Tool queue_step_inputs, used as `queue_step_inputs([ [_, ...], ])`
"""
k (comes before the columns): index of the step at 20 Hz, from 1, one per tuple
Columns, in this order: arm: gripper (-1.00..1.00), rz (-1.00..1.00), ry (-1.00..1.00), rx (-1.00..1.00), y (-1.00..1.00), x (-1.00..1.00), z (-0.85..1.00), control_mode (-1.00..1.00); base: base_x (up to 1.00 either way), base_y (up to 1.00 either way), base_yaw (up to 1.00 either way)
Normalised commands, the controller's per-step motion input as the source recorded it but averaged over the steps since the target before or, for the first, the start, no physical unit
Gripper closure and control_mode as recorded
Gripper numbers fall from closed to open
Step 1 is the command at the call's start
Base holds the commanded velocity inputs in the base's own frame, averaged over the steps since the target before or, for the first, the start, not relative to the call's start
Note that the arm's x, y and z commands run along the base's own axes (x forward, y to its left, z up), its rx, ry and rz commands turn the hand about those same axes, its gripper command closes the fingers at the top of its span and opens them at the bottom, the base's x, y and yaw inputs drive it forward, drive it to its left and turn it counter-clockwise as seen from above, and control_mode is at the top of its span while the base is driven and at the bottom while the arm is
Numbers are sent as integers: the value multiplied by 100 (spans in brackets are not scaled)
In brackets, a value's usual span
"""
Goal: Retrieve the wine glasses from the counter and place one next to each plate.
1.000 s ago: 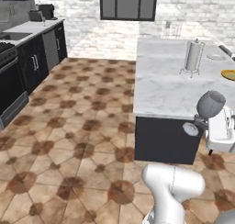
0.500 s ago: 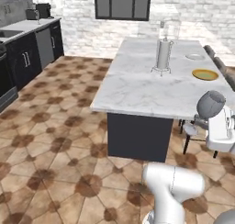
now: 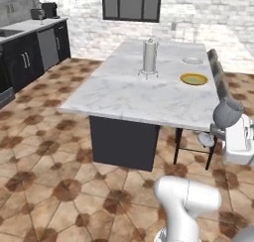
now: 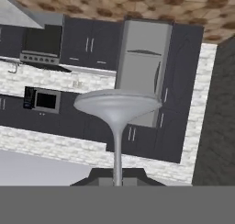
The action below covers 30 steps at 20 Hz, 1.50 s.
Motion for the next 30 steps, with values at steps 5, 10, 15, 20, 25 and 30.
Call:
queue_step_inputs([
  [5,100,0,0,0,0,0,0,100,-1,-100,30],
  [10,100,0,0,0,0,0,0,100,0,-100,43],
  [15,100,0,0,0,0,0,0,100,0,-100,52],
  [20,100,0,0,0,0,0,0,100,0,-100,52],
  [25,100,0,0,0,0,0,0,100,0,-100,55],
  [30,100,0,0,0,0,0,0,100,0,-100,49],
])
